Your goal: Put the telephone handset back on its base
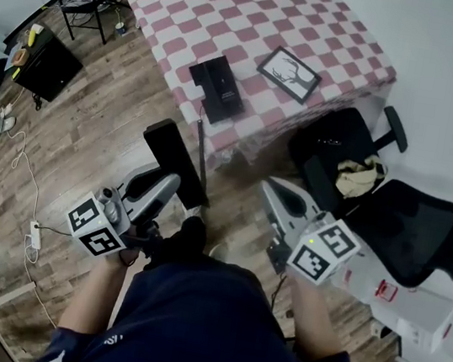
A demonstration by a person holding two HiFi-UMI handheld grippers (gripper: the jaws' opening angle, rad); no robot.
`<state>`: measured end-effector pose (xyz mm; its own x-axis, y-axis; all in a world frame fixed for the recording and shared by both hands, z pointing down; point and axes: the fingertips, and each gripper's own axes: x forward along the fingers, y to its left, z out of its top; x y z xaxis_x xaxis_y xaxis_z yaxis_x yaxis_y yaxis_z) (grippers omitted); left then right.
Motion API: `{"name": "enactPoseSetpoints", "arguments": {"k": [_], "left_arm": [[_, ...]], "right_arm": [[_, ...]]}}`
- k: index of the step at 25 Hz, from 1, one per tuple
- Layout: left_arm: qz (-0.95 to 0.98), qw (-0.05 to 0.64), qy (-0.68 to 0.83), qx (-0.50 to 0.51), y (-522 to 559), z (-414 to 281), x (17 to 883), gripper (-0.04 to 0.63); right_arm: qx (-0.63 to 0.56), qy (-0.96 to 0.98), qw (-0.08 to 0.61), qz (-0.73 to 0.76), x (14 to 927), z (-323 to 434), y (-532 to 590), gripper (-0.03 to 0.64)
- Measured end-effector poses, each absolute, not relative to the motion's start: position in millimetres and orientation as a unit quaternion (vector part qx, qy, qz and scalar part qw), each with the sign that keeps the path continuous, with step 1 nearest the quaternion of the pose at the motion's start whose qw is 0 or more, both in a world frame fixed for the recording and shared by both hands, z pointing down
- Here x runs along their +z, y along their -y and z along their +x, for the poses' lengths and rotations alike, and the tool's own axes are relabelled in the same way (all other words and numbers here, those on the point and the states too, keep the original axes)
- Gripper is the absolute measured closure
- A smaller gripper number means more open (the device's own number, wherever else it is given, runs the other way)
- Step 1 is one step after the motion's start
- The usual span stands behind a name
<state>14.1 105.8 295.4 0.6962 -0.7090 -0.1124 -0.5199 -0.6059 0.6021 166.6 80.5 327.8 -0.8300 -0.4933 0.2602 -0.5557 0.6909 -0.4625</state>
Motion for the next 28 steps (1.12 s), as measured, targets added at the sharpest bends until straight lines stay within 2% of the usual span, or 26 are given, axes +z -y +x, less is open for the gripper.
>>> {"name": "enactPoseSetpoints", "arguments": {"k": [28], "left_arm": [[0.885,0.314,0.290,-0.184,31.0,-78.6,311.5,0.505]], "right_arm": [[0.277,0.902,0.091,0.320,330.4,59.0,43.7,0.601]]}}
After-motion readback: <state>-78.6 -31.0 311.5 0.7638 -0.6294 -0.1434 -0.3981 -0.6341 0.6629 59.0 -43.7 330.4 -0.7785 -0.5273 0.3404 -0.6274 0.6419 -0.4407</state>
